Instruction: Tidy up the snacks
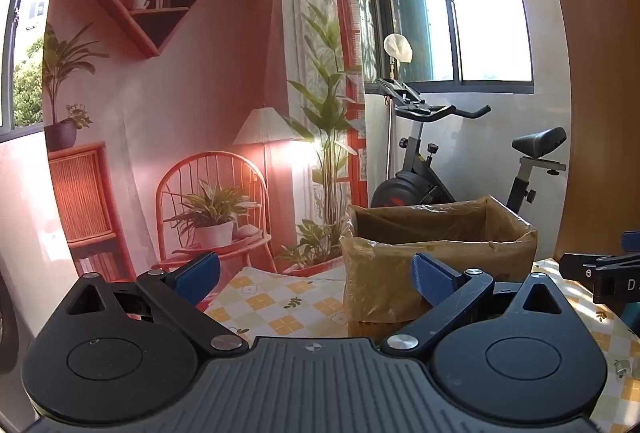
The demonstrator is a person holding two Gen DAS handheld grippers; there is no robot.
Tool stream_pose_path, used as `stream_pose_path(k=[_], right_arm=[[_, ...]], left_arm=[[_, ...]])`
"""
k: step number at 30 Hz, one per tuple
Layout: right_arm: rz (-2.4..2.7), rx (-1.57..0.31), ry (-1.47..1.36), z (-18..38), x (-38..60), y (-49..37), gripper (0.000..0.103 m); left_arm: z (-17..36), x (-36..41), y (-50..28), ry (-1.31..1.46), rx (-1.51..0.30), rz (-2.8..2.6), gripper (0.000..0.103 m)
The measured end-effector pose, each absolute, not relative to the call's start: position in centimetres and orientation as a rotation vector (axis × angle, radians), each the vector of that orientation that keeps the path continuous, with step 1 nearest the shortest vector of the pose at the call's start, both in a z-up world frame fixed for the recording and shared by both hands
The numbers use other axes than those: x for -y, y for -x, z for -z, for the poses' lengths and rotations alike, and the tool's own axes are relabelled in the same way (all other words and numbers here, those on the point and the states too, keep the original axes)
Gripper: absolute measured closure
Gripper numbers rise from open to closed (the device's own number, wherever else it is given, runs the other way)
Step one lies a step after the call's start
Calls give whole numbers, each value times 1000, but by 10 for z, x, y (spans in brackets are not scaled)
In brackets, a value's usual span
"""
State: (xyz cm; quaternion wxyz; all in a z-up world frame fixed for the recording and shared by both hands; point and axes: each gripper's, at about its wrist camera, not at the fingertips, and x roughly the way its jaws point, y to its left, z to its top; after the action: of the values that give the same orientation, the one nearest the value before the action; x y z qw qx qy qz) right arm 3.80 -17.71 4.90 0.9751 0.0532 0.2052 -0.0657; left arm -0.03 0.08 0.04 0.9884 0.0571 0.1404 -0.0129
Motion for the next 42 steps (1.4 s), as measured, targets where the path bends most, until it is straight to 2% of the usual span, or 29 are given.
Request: stream_pose_path(k=[11,42], right_arm=[[139,-399,-113,-50,178,-32,0],[143,-386,-116,-54,178,-32,0]], left_arm=[[-2,0,6,-103,-194,-4,1],[-1,1,7,-98,-230,-8,1]])
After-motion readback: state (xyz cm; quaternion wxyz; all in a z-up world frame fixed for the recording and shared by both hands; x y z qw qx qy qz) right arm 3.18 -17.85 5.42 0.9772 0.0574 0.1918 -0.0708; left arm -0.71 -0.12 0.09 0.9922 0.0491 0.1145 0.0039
